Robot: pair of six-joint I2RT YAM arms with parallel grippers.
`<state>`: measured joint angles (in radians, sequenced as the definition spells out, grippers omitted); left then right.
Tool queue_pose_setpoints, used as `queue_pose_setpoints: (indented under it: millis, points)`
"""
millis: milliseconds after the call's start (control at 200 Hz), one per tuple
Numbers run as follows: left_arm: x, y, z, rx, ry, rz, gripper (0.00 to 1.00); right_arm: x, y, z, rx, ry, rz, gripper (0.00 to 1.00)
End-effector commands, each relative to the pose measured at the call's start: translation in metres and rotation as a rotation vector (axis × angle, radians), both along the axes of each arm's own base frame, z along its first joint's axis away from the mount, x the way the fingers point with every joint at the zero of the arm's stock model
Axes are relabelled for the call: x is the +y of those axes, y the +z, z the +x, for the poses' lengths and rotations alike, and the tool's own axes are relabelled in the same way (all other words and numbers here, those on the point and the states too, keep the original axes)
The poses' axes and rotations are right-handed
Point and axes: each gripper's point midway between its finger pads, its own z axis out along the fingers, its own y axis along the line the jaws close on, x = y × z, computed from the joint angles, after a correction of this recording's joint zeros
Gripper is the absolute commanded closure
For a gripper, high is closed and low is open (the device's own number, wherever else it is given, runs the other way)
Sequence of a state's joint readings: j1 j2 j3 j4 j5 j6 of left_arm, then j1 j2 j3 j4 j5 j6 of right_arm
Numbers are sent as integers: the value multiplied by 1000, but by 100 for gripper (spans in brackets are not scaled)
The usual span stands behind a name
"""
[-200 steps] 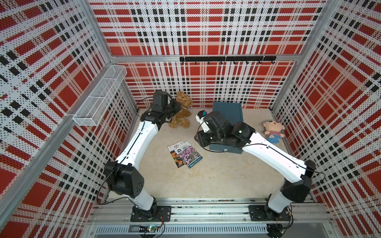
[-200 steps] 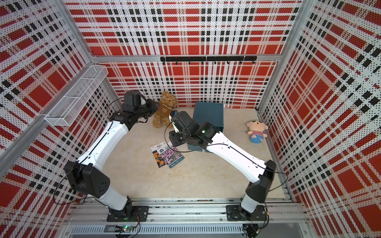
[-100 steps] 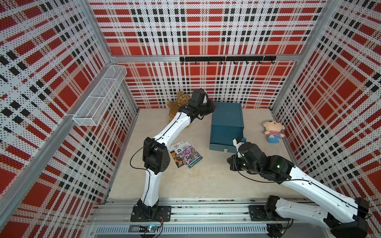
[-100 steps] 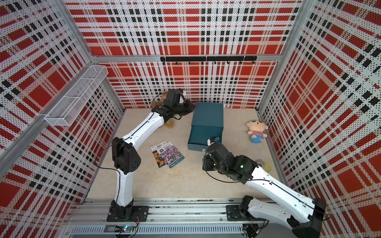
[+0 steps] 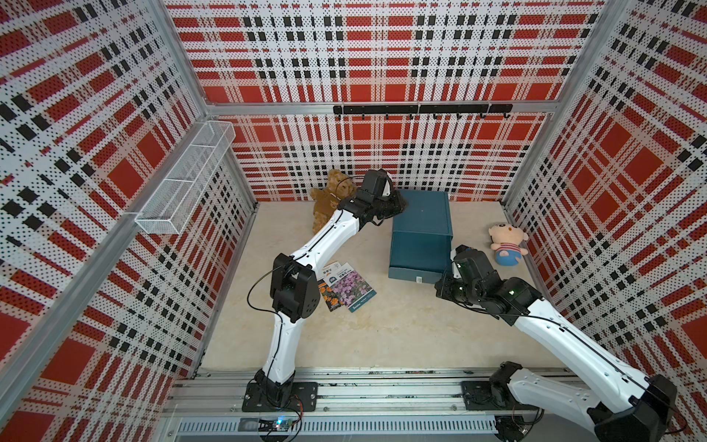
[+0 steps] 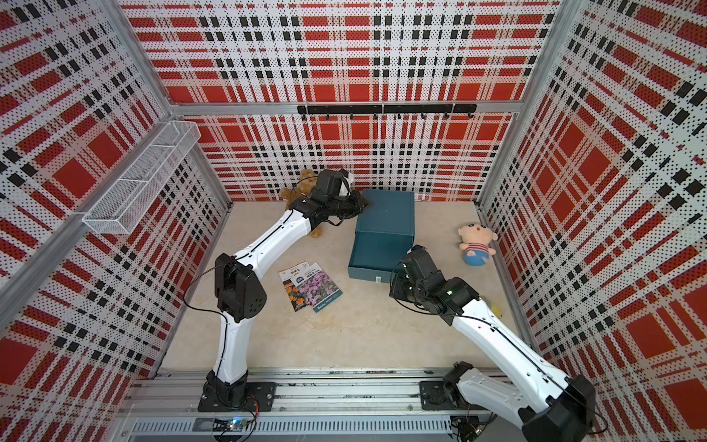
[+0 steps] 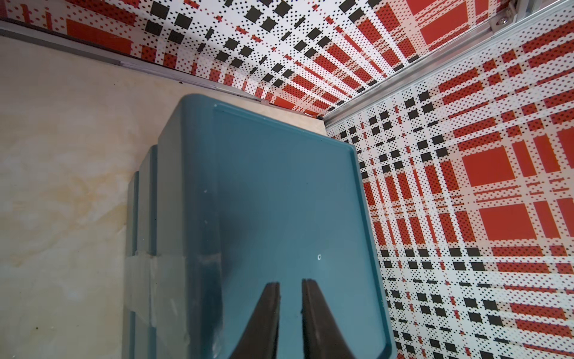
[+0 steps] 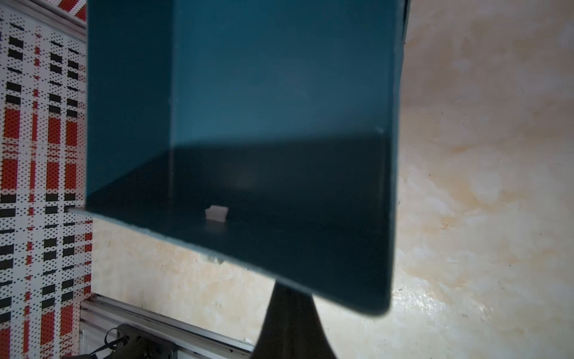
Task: Take the seed bags out of the drawer
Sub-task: Close the drawer in the storage box.
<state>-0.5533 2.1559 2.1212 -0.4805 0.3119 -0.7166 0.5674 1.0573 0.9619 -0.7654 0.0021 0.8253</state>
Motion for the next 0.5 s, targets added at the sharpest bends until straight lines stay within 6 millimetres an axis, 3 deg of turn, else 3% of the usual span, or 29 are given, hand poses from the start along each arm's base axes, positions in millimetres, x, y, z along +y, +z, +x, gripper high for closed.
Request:
queue_pose_setpoints:
  millis: [0,301,496]
  points:
    - [-6,-22,0,29,-22,21,81,3,14,18,-42,15,27,100]
    - [-7,-30,3,45,-23,19,80,-13,17,58,-50,-50,60,100]
    - [-5,-33,5,53,-21,18,81,-11,16,88,-53,-64,104,100]
